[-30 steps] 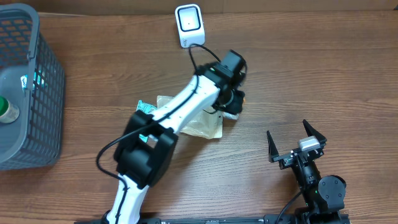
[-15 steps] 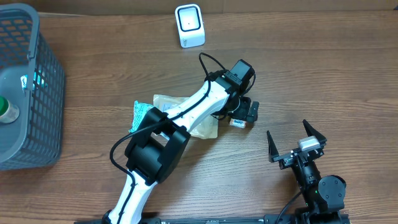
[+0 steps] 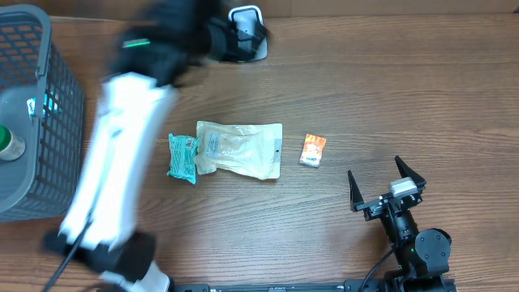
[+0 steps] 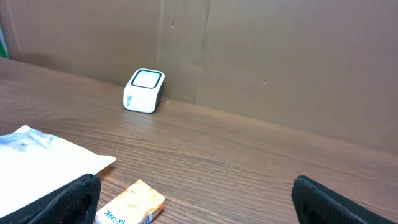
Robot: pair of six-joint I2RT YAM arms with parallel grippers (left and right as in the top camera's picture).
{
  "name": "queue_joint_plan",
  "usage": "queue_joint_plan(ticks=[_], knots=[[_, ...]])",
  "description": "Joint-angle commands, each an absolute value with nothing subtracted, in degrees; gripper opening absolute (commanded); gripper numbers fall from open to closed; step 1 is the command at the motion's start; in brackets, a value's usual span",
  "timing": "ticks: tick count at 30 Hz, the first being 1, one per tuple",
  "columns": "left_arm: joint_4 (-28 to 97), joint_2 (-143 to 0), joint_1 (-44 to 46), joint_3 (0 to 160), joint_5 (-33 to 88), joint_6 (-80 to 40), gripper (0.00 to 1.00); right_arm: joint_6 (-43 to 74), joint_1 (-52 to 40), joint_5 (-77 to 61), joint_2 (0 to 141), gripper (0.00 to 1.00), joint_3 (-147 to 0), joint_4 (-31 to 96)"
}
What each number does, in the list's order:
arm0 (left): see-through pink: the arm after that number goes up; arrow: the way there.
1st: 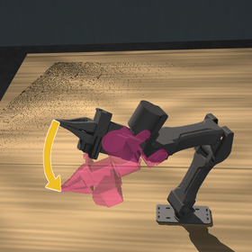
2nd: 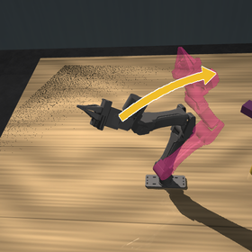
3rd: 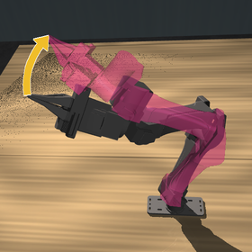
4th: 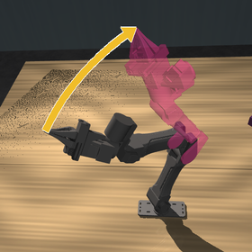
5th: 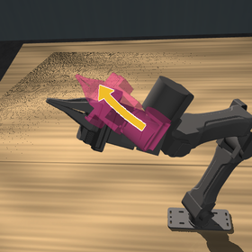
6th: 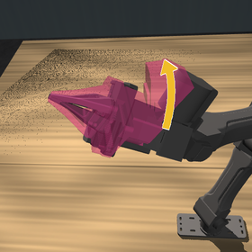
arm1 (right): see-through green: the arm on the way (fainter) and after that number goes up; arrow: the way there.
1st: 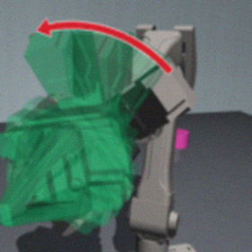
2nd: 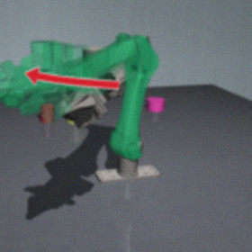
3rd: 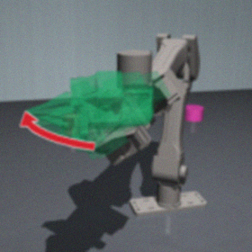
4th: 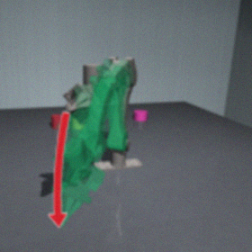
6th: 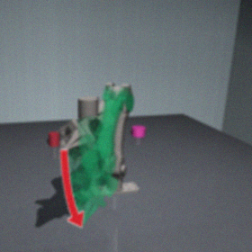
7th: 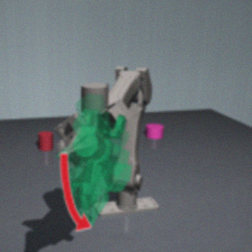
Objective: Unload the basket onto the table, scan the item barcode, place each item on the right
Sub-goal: 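Carry the orange pack right of the beige pouch and release, then reach into the basket and grasp a green Kleenex tissue pack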
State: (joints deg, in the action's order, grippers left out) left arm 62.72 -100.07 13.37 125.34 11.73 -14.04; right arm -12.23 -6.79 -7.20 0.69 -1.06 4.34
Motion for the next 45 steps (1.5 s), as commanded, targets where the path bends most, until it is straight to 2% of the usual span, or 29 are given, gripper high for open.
queue_joint_plan(ticks=[1, 8, 14, 24, 25, 28, 45], knots=[[65.2, -94.9, 4.2, 126.7, 11.2, -9.8, 1.0, -11.9, -6.6, -6.9, 0.2, 1.0, -0.5, 4.1], [70.3, -91.0, -21.1, 126.4, 3.3, -10.3, 1.0, -11.9, -6.6, -6.9, 0.2, 1.0, -0.5, 4.1], [68.9, -94.5, -32.8, 121.8, 1.6, -9.6, 1.0, -11.9, -6.6, -6.9, 0.2, 1.0, -0.5, 4.1], [66.8, -111.1, -34.1, 119.2, 1.5, 4.6, 0.98, -11.9, -6.6, -6.9, 0.2, 1.0, -0.5, 4.1], [66.8, -113.4, -34.1, 119.2, 1.3, 6.2, 0.96, -11.9, -6.6, -6.9, 0.2, 1.0, -0.5, 4.1], [65.8, -117.0, -34.5, 119.2, 1.0, 7.1, 0.95, -11.9, -6.6, -6.9, 0.2, 1.0, -0.5, 4.1], [53.9, -125.9, -35.8, 119.2, 3.6, 18.1, 0.96, -11.9, -6.6, -6.9, 0.2, 1.0, -0.5, 4.1]])
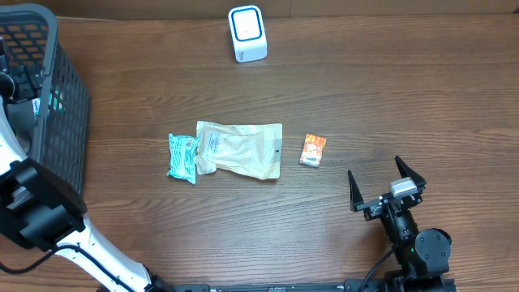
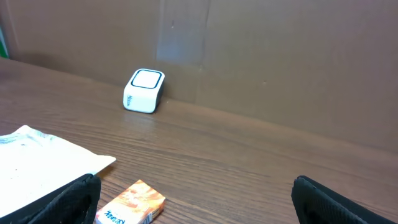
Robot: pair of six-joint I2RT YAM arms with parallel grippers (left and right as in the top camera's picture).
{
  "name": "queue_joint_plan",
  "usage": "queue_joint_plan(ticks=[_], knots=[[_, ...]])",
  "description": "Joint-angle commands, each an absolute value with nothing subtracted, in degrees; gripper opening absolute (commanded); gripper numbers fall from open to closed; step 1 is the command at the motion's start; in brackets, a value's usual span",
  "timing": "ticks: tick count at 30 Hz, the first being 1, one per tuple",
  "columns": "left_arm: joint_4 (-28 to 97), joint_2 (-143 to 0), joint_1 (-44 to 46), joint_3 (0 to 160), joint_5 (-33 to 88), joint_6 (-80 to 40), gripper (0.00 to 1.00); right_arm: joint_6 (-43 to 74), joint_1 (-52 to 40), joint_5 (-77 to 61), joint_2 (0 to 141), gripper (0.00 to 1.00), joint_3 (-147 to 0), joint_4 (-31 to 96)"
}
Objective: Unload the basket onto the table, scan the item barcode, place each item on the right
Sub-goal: 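Reach into the basket and grasp a green Kleenex tissue pack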
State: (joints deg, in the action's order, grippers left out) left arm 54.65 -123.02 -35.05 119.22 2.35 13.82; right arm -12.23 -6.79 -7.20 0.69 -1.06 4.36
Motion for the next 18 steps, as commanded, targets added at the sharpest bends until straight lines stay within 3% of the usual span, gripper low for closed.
queue_joint_plan(ticks=[1, 18], knots=[[53.5, -126.8, -35.9, 119.2, 3.9, 18.3, 0.95, -11.9, -6.6, -6.9, 0.2, 1.0, -0.5, 4.1], [48.9, -137.9, -35.6, 119.2, 7.8, 17.5, 0.88, -11.9, -6.6, -6.9, 0.2, 1.0, -0.5, 4.1]])
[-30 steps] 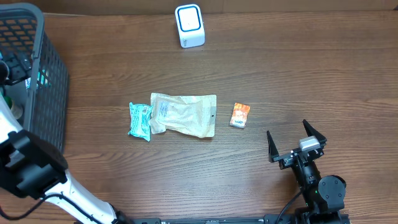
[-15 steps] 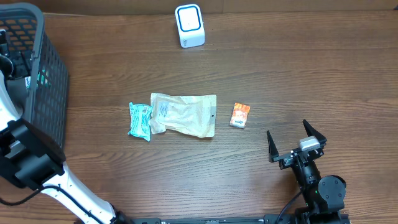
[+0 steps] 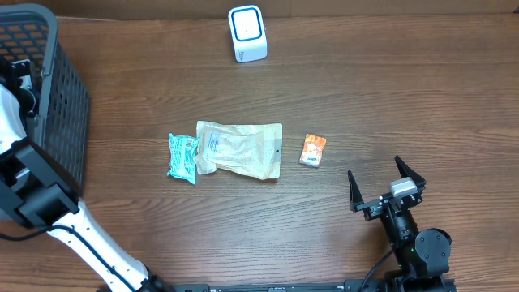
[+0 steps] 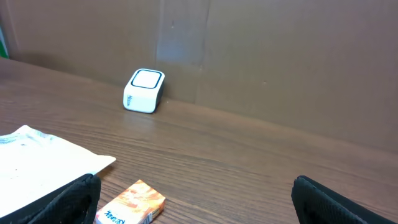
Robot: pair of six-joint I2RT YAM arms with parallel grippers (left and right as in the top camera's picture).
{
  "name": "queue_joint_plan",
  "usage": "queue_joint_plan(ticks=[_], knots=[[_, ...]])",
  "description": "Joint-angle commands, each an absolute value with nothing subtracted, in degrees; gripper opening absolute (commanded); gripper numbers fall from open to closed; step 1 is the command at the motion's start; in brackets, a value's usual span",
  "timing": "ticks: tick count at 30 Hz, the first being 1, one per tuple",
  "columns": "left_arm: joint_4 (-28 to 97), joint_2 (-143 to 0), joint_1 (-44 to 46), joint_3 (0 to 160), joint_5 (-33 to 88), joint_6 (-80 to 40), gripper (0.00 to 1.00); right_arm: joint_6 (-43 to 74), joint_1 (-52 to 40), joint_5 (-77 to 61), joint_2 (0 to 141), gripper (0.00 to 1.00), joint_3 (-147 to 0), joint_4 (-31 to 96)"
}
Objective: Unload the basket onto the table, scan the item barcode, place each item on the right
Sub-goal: 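Reach into the basket and grasp a green Kleenex tissue pack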
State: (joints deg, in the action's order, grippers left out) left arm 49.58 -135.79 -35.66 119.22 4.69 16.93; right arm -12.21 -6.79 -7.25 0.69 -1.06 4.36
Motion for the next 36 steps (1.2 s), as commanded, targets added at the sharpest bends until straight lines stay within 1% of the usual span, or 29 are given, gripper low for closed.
queue_joint_plan(ticks=[1, 2, 4, 6, 8, 13, 25, 31, 34, 36], knots=[[48.7, -138.4, -35.6, 119.2, 8.5, 17.5, 0.85, -11.9, -6.6, -6.9, 0.2, 1.0, -0.5, 4.1], [48.7, -138.8, -35.6, 119.2, 8.9, 17.5, 0.82, -11.9, -6.6, -6.9, 0.2, 1.0, -0.5, 4.1], [48.5, -139.4, -35.6, 119.2, 8.8, 16.6, 0.79, -11.9, -6.6, -6.9, 0.2, 1.0, -0.5, 4.1], [48.6, -139.7, -35.6, 119.2, 8.8, 16.4, 0.73, -11.9, -6.6, -6.9, 0.2, 1.0, -0.5, 4.1], [48.4, -139.8, -35.6, 119.2, 8.8, 16.1, 0.71, -11.9, -6.6, -6.9, 0.2, 1.0, -0.5, 4.1], [48.2, -139.8, -35.7, 119.2, 8.6, 15.8, 0.59, -11.9, -6.6, -6.9, 0.2, 1.0, -0.5, 4.1], [53.3, -137.1, -35.6, 122.0, 7.5, 7.9, 0.55, -11.9, -6.6, -6.9, 0.2, 1.0, -0.5, 4.1], [57.3, -131.1, -35.6, 125.4, 7.5, 4.8, 0.55, -11.9, -6.6, -6.9, 0.2, 1.0, -0.5, 4.1], [59.7, -126.3, -35.6, 127.0, 7.5, 4.3, 0.57, -11.9, -6.6, -6.9, 0.2, 1.0, -0.5, 4.1], [60.8, -122.5, -35.6, 127.3, 7.6, 3.3, 0.56, -11.9, -6.6, -6.9, 0.2, 1.0, -0.5, 4.1]])
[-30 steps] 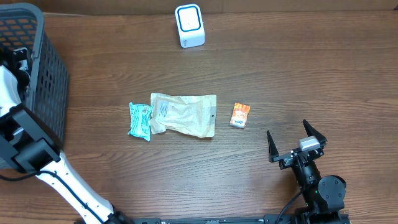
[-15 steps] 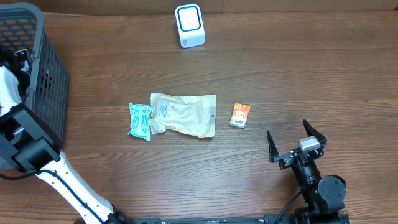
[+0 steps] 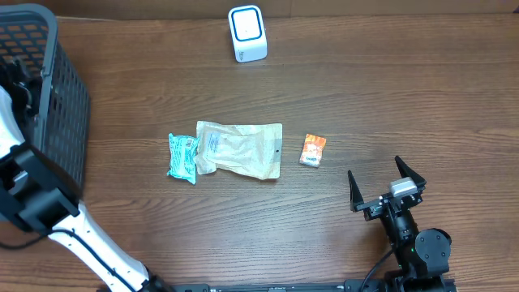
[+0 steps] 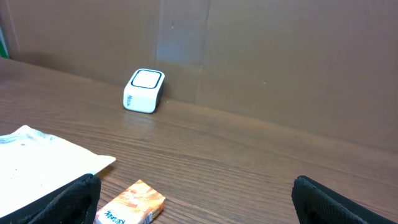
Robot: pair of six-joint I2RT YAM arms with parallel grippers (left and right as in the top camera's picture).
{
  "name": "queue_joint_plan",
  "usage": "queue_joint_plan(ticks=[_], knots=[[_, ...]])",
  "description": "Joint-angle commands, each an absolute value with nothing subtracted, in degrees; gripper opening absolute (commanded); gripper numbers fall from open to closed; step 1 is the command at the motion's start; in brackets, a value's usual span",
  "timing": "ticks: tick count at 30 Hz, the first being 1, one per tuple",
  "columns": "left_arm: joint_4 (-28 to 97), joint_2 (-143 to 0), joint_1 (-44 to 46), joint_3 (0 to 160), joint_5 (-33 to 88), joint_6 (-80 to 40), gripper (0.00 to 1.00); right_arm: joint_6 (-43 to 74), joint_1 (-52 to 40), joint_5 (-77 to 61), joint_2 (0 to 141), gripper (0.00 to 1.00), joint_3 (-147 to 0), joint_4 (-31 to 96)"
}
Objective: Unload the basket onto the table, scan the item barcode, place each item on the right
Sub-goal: 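Reach into the basket and grasp a green Kleenex tissue pack, then place the green Kleenex pack beside the mint pack, return to basket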
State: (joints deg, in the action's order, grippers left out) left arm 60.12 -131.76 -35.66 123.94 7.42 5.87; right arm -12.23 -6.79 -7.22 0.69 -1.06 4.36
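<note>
The white scanner (image 3: 247,33) with a blue-rimmed window stands at the table's far edge, and also shows as the scanner (image 4: 144,91) by the back wall. A beige pouch (image 3: 240,149), a teal packet (image 3: 182,156) and a small orange box (image 3: 313,150) lie mid-table. My right gripper (image 3: 375,169) rests open near the front right, holding nothing. In its wrist view the orange box (image 4: 130,204) lies just ahead of the left finger. My left arm reaches into the basket (image 3: 61,105); its gripper (image 3: 23,79) is dark and its jaws are unclear.
The grey mesh basket fills the left edge of the table. A brown cardboard wall (image 4: 261,56) runs behind the scanner. The beige pouch's corner (image 4: 43,158) shows at the left of the right wrist view.
My left arm's end has shifted slightly at the basket's rim. The right gripper, the scanner and the three items on the table are where they were.
First my left arm was a blur stretched over the table toward the scanner. Then it stood at the far left with its end in the basket, and it has stayed there since. The right gripper has rested open throughout, and no item has moved.
</note>
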Motion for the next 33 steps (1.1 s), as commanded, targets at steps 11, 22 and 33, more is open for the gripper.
queue_joint_plan(ticks=[11, 22, 33], knots=[[69.3, -102.6, -35.2, 127.2, 16.4, -0.2, 0.56, -11.9, -6.6, -6.9, 0.2, 1.0, -0.5, 4.1], [85.8, -96.1, -24.9, 125.5, 18.2, 4.0, 0.6, -11.9, -6.6, -6.9, 0.2, 1.0, -0.5, 4.1], [81.1, -96.3, -8.8, 97.2, 15.9, 7.3, 0.6, -11.9, -6.6, -6.9, 0.2, 1.0, -0.5, 4.1]])
